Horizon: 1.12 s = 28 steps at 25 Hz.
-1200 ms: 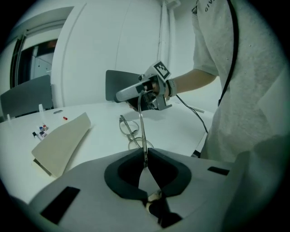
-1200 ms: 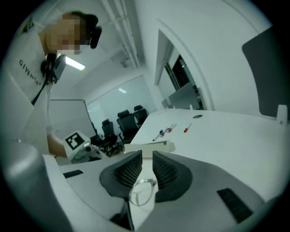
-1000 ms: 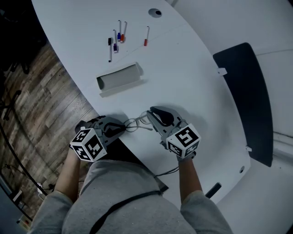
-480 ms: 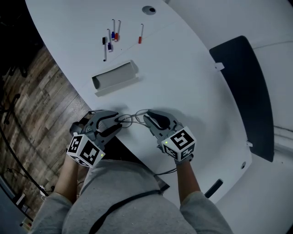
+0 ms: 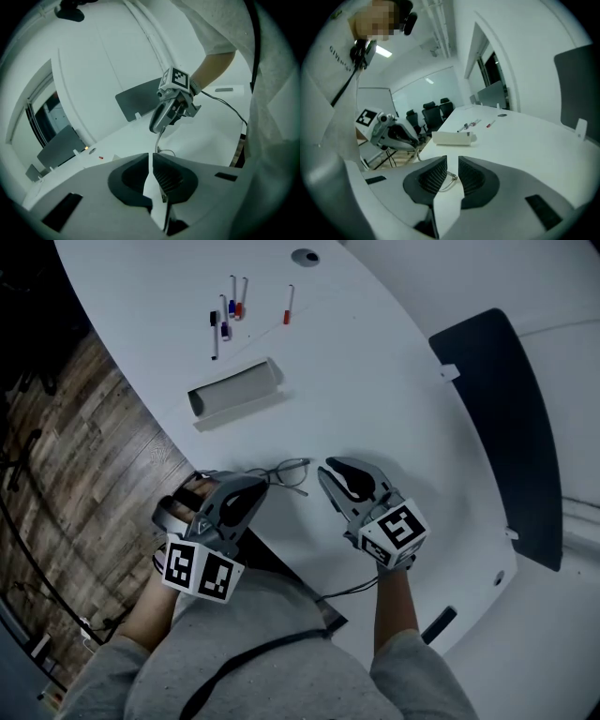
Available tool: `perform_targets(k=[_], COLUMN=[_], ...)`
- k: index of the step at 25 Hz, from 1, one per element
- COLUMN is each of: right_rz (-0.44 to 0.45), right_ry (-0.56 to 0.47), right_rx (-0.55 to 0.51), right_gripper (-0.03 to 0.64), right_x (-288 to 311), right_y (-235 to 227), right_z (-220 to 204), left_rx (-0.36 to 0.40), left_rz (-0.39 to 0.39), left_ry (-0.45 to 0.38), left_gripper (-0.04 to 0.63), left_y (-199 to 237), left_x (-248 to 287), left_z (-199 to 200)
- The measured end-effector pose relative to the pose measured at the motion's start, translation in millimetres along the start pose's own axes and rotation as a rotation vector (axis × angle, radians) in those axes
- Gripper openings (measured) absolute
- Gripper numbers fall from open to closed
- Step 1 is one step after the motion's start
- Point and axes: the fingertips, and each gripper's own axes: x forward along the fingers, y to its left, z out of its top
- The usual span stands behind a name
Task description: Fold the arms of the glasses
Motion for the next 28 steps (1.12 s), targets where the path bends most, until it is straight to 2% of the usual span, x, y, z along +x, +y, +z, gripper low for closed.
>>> perform_targets(k=[3, 5, 7, 11, 13, 14, 16, 19, 22, 23, 24, 27, 28], right_rz=[0.033, 0.088, 0.136, 0.121, 0.12, 0.123, 0.127, 0.133, 0.136, 0.136, 0.135, 0.136, 0.137], right_ry=[0.039, 0.059, 0.117, 0.288, 0.312, 0.313, 0.32, 0.337, 0.353, 0.357, 0.361, 0.368, 0.367], right_rx=[-0.071, -0.107, -0.207, -0.454, -0.526, -0.549, -0.59, -0.632, -0.651, -0.653, -0.654, -0.652, -0.65], right_gripper=[0.072, 0.083, 0.138, 0.141, 0.138, 0.115, 0.081, 0.067, 0.063, 0.061, 0.058, 0.046, 0.044], right_x=[17, 26, 30, 33, 37, 39, 40, 41, 40, 39, 39, 39, 39], right_y=[2, 9, 16, 7, 6, 7, 9, 12, 15, 15, 16, 18, 19], right_z=[-3, -3, -8, -31, -35, -35, -37, -42, -45, -46, -47, -51, -52], left_rx=[0.041, 0.051, 0.05, 0.071, 0.081, 0.083, 0.084, 0.101, 0.17, 0.19, 0.202, 0.205, 0.2], left_rz=[-0.009, -0.007, -0.002, -0.011, -0.017, -0.019, -0.026, -0.046, -0.085, -0.102, -0.117, -0.115, -0.102], left_ry=[0.04, 0.057, 0.065, 0.073, 0.075, 0.075, 0.076, 0.094, 0.135, 0.148, 0.158, 0.166, 0.163], left_gripper=[0.038, 0.038, 0.04, 0.04, 0.041, 0.048, 0.077, 0.093, 0.107, 0.15, 0.164, 0.161, 0.141], left_y=[-7, -9, -6, -6, -6, -7, -7, -8, -10, -12, -14, -16, -15], left_x=[3, 5, 8, 14, 13, 13, 12, 12, 11, 10, 10, 12, 13], left_z=[-4, -7, -7, -8, -7, -6, -6, -6, -4, -4, -5, -10, -11])
